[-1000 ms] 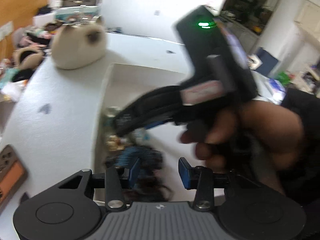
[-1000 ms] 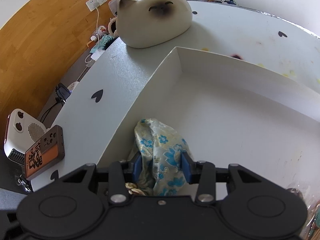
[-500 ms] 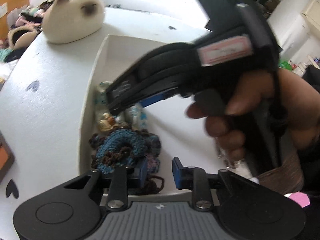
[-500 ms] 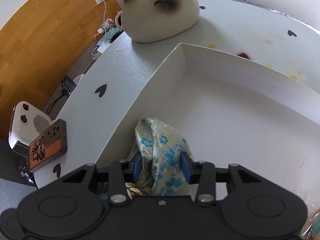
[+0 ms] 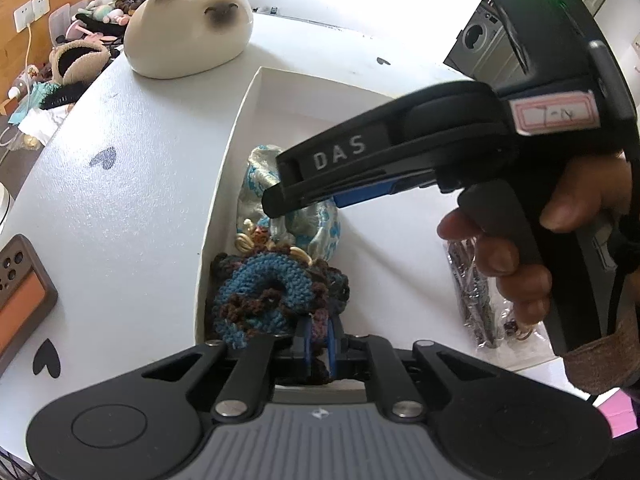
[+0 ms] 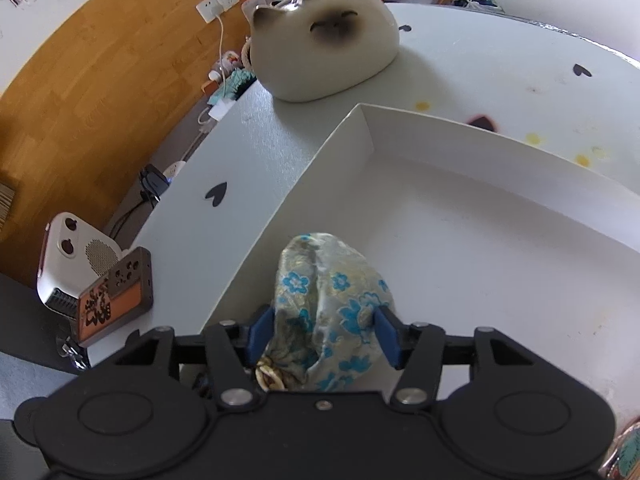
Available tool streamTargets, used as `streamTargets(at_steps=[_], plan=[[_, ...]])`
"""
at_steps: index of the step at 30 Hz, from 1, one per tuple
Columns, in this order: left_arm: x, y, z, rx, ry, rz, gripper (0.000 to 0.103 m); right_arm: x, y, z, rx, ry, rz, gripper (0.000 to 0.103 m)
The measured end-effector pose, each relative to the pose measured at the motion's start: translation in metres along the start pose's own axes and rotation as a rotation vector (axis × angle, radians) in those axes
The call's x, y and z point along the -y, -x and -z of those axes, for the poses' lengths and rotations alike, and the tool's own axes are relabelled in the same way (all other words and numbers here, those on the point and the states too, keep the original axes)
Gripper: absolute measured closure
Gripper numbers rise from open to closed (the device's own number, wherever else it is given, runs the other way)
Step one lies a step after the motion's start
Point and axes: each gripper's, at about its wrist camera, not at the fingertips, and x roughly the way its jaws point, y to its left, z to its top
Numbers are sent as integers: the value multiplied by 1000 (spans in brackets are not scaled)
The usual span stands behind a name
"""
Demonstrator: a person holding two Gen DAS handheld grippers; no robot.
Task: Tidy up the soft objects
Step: 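Lower the crocheted piece into the tray with left tool while right releases floral pouch beside it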
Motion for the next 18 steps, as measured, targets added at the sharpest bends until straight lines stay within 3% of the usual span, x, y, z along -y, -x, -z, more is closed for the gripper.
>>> streamTargets(at_steps=[4, 12, 18], plan=[[-3, 2, -1, 12, 13, 14, 82, 1, 12, 1, 34, -7, -25, 34], [6, 20, 5, 59, -5, 10, 67, 3, 38, 12, 76, 4, -40, 34], [14, 41, 7, 111, -16, 10, 66, 6, 66, 33, 116, 7, -25, 33]])
